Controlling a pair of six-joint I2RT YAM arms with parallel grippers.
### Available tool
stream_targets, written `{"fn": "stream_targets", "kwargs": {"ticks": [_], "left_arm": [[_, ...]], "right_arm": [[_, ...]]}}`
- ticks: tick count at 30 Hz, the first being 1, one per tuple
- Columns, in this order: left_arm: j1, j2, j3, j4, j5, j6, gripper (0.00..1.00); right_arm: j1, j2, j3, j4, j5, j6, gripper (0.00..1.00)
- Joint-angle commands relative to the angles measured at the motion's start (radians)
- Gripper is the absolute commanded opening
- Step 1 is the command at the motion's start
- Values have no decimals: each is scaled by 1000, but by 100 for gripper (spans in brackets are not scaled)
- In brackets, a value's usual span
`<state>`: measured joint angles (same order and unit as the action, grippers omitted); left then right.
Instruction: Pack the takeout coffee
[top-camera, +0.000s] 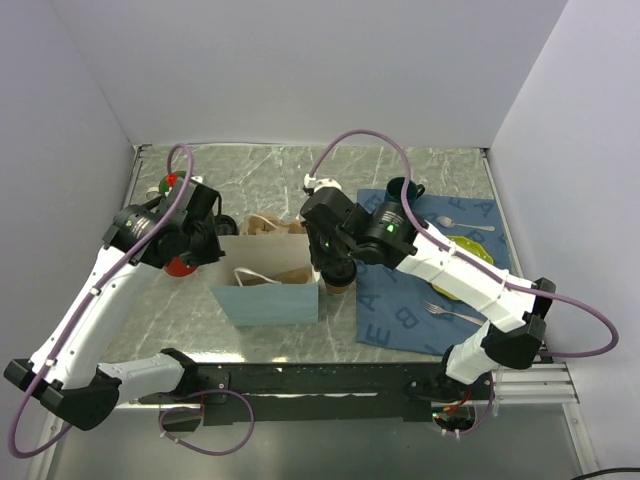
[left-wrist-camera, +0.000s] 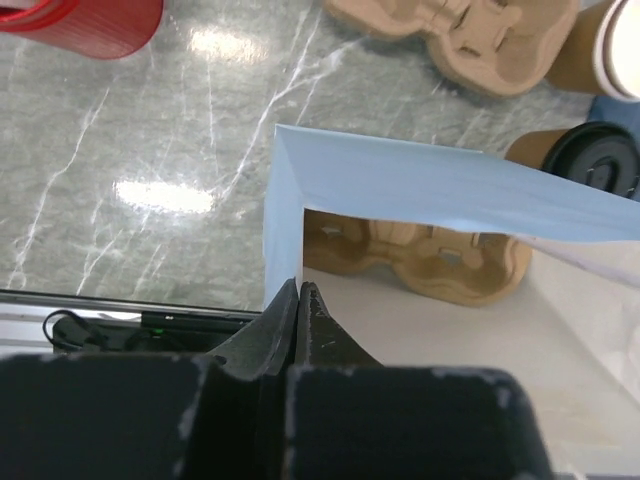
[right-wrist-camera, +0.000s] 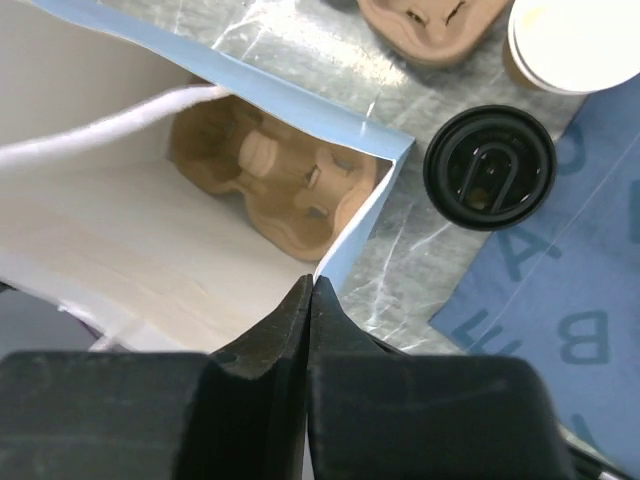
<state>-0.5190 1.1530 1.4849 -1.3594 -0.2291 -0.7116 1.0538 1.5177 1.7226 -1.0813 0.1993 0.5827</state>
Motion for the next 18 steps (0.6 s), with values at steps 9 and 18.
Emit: {"fn": "stream_targets", "kwargs": {"ticks": [9,18], "left_arm": [[4,-12,195,-15,77,-25,1],[5,-10,217,-15,96,-34,4]], "right_arm": [[-8,-33,129,-40,-43,28,0],[-12,12,247,-111,-28,28,11]]}}
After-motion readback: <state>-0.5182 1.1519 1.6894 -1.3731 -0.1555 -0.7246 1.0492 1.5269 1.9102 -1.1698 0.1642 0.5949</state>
